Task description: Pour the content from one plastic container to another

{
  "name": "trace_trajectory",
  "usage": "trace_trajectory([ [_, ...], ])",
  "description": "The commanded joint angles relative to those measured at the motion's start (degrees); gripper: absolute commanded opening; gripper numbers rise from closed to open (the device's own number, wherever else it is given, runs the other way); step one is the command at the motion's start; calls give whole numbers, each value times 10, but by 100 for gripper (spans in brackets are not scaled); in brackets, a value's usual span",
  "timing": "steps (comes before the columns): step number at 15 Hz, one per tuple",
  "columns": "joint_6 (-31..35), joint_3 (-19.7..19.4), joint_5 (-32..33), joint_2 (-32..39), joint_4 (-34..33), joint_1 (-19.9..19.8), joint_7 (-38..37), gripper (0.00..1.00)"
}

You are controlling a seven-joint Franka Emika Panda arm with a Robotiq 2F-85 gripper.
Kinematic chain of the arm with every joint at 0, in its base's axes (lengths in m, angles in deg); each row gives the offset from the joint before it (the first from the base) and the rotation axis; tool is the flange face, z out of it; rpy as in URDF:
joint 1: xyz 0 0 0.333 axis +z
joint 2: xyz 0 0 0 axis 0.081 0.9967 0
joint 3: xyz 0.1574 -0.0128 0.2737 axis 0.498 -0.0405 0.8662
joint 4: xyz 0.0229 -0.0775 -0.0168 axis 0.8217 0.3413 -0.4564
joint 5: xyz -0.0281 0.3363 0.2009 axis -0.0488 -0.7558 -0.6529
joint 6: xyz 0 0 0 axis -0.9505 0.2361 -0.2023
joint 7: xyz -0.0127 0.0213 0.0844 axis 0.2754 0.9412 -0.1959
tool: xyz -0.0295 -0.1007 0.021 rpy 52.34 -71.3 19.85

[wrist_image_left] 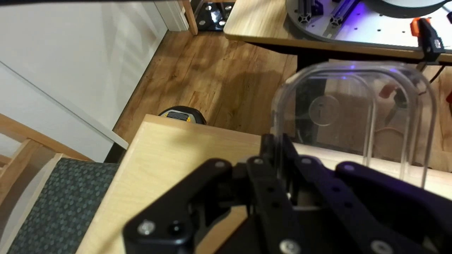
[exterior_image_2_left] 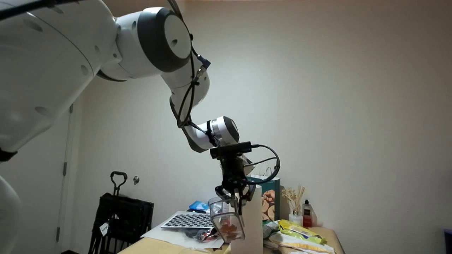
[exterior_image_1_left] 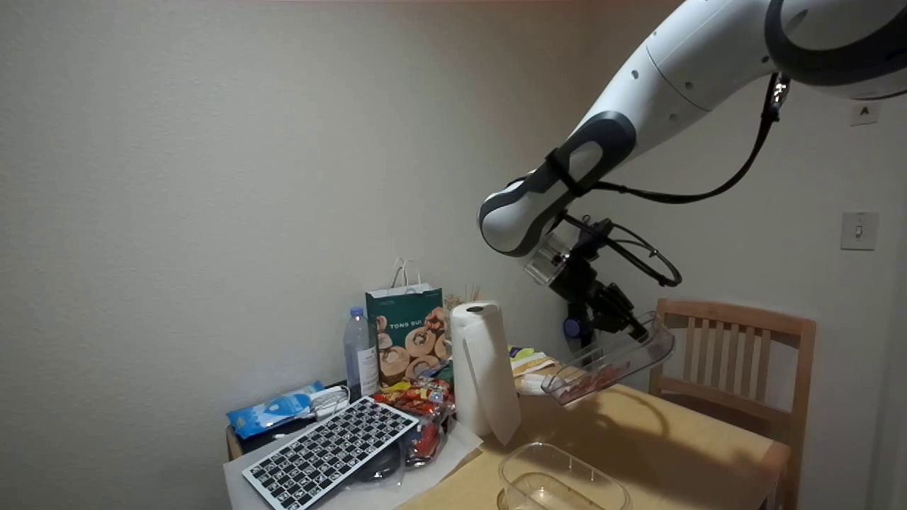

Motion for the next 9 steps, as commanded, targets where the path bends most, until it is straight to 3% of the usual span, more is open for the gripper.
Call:
trace_trajectory([
  [1,-3,7,4,-5,4,-6,-1,7],
  [9,-25,28,25,-60,60,17,9,6],
])
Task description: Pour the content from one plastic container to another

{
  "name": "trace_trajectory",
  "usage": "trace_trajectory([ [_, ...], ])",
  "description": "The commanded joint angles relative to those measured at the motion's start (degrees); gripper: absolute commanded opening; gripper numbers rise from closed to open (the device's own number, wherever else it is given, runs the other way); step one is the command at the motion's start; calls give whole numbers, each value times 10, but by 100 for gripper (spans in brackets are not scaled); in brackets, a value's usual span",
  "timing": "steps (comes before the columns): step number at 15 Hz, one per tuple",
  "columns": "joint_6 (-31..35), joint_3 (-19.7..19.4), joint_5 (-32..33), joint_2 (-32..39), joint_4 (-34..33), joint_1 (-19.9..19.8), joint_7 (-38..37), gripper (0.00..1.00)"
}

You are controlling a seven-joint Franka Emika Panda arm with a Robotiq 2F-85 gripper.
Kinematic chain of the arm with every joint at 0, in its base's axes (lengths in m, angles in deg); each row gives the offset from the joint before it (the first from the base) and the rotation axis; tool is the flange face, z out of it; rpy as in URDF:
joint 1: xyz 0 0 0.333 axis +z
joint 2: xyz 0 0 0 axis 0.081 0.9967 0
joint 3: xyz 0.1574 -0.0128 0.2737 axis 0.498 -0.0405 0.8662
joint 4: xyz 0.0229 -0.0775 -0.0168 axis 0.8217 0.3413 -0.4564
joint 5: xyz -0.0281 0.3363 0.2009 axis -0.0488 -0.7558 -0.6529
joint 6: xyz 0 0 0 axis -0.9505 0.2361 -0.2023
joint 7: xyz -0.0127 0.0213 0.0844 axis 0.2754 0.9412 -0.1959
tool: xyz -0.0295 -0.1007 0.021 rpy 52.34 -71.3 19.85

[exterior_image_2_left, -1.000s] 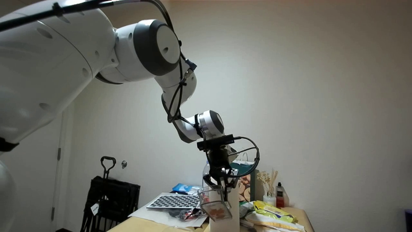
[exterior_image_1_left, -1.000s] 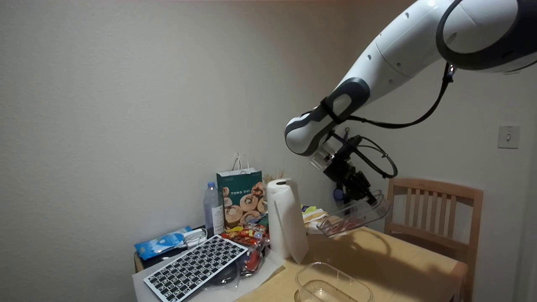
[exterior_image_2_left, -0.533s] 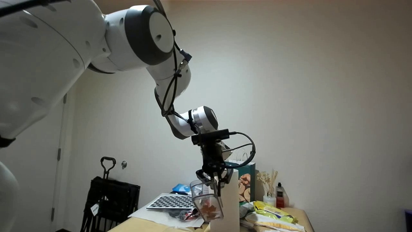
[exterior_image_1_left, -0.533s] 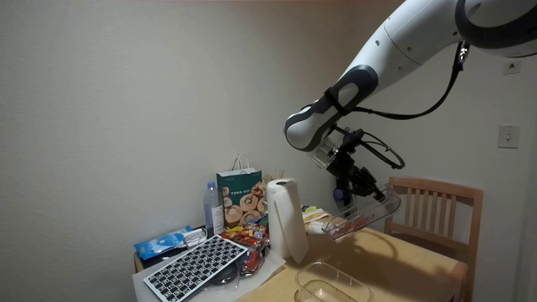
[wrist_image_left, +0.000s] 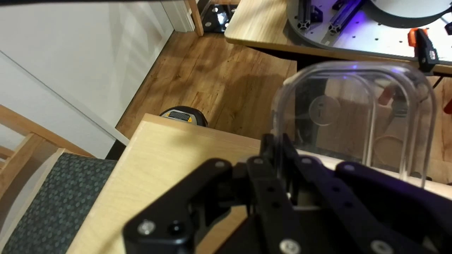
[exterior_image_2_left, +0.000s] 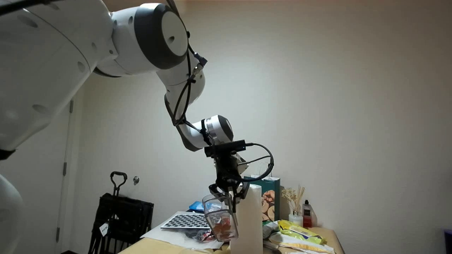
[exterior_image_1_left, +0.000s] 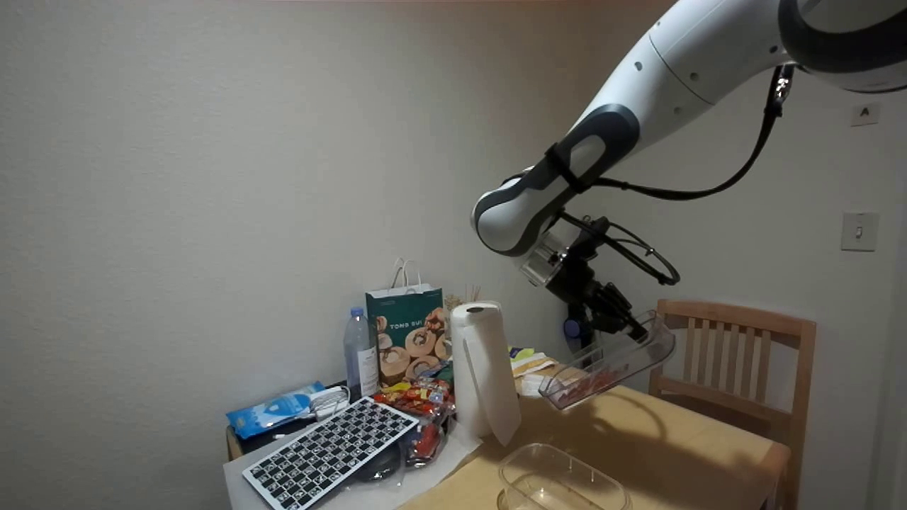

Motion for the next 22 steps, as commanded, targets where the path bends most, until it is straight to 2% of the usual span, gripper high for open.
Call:
trace_trajectory([
  [1,-25,16,18,-49,48,12,8,6],
  [8,-129,40,18,-71,51,29,25,5],
  [10,-134,54,12,-77,59,29,47,5],
  [12,-106,63,17,-84,70,25,74,6],
  [13,-124,58,5,-55,38,28,39,7],
  [18,-125,69,9,-60,51,34,60,5],
  [22,-166,87,14,-56,63,49,73,6],
])
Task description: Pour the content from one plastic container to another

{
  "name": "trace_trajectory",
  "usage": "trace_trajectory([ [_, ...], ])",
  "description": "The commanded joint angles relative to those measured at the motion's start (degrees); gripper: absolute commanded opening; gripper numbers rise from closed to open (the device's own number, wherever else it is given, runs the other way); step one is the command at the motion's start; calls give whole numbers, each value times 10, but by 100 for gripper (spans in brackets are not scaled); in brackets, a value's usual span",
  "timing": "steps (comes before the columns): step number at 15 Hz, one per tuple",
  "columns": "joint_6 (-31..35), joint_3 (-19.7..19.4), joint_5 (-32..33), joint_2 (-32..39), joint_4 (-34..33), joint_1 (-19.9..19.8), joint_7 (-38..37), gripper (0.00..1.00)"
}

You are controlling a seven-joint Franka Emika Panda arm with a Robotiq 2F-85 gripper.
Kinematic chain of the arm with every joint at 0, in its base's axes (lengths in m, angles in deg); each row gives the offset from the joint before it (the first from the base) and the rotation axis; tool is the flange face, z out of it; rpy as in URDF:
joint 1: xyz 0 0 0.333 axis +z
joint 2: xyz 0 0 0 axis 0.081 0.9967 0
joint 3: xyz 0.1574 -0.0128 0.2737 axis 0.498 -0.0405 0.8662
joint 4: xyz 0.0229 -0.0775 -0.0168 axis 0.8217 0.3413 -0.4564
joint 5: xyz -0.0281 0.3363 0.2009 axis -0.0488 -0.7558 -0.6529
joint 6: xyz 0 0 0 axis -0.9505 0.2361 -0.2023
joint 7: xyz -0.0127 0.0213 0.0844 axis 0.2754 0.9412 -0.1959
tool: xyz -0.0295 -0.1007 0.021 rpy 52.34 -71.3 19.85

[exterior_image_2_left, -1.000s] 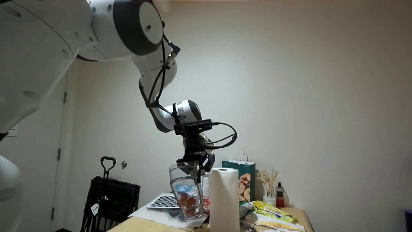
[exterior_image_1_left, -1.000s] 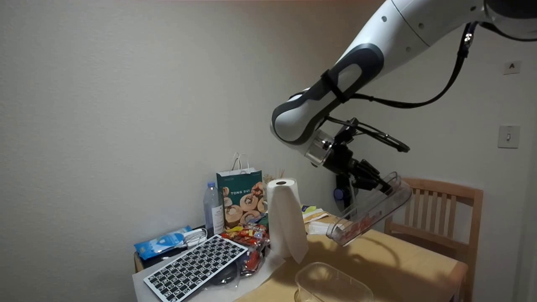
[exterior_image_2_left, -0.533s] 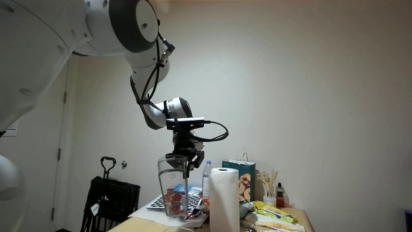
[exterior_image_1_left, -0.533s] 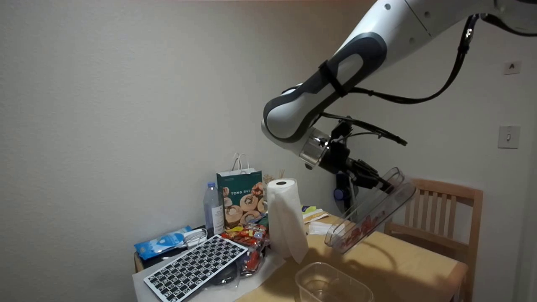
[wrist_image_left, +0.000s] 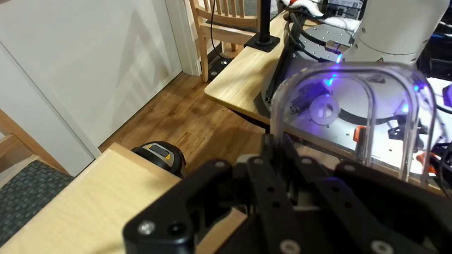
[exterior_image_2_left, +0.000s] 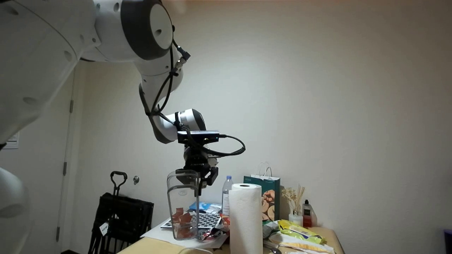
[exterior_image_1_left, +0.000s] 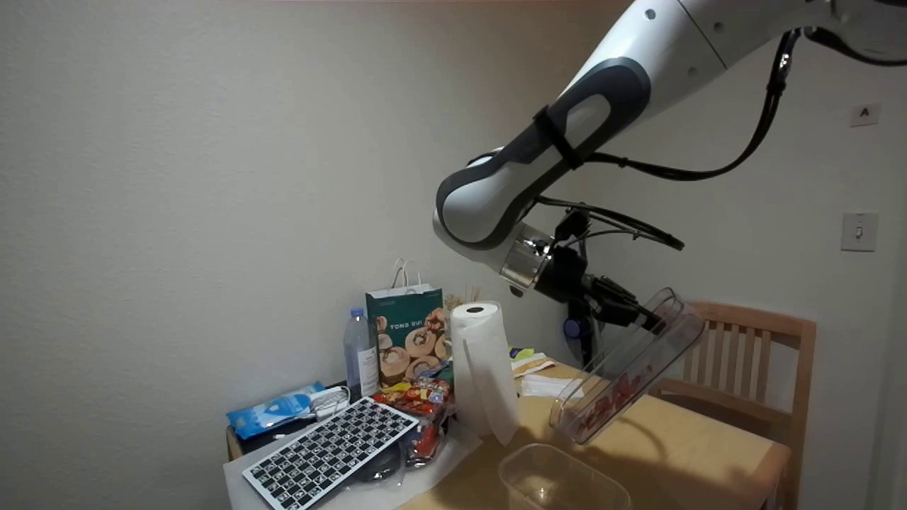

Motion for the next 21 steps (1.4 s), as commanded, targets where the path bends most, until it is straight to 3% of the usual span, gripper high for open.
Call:
trace_trajectory([
  [1,-45,14,9,-3,16,15,24,6],
  [7,-83,26,32,19,18,28,34,5],
  [21,-22,40,157,128,-16,48,18,6],
])
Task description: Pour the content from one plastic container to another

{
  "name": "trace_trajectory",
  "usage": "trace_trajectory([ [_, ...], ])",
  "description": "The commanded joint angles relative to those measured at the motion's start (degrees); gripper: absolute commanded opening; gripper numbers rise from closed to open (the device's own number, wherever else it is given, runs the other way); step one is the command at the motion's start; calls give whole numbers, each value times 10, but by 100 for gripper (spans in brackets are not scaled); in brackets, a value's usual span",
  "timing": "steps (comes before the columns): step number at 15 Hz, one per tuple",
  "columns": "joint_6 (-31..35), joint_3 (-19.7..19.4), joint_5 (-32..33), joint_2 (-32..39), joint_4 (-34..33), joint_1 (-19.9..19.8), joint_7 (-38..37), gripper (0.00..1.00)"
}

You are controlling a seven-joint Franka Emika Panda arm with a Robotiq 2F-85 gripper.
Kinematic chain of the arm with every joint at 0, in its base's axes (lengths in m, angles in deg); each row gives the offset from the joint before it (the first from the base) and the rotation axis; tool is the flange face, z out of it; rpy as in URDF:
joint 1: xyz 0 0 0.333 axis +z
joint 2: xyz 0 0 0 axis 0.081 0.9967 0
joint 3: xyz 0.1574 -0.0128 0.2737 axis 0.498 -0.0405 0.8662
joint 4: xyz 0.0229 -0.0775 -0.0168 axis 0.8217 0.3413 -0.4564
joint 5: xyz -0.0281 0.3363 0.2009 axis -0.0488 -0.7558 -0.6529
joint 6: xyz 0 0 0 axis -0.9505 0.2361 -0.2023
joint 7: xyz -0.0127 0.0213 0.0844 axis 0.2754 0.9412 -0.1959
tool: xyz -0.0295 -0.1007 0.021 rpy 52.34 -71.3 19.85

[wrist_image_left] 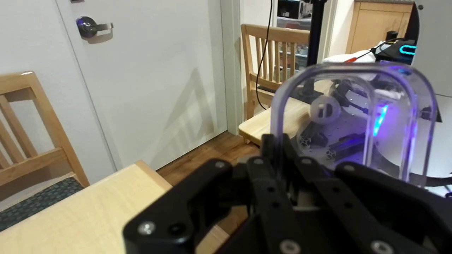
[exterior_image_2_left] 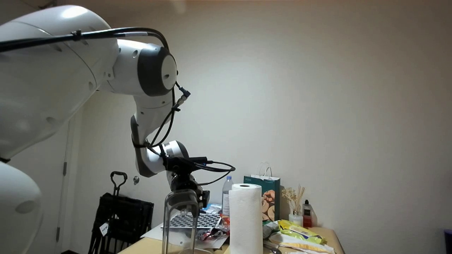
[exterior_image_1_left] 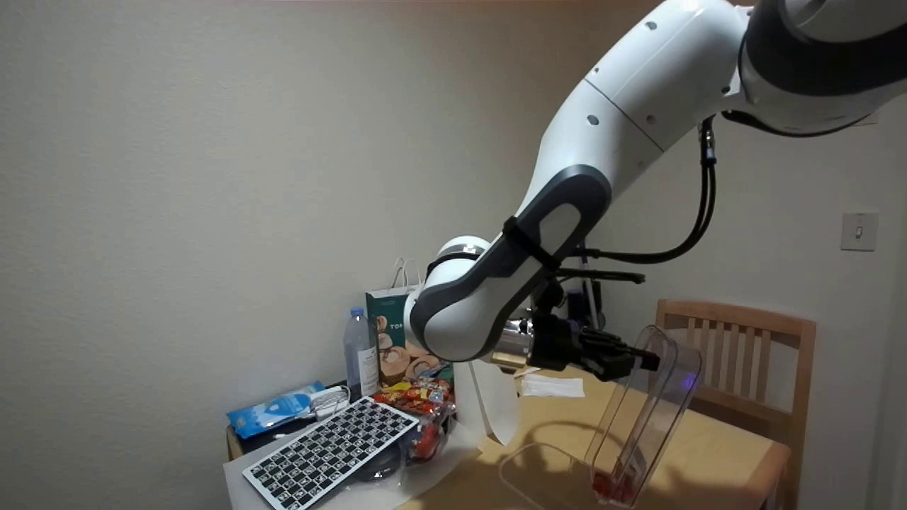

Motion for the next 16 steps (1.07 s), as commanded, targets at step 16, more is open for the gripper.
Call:
trace_trajectory([
  [16,-112,10,266,70,-58,89,20,5],
])
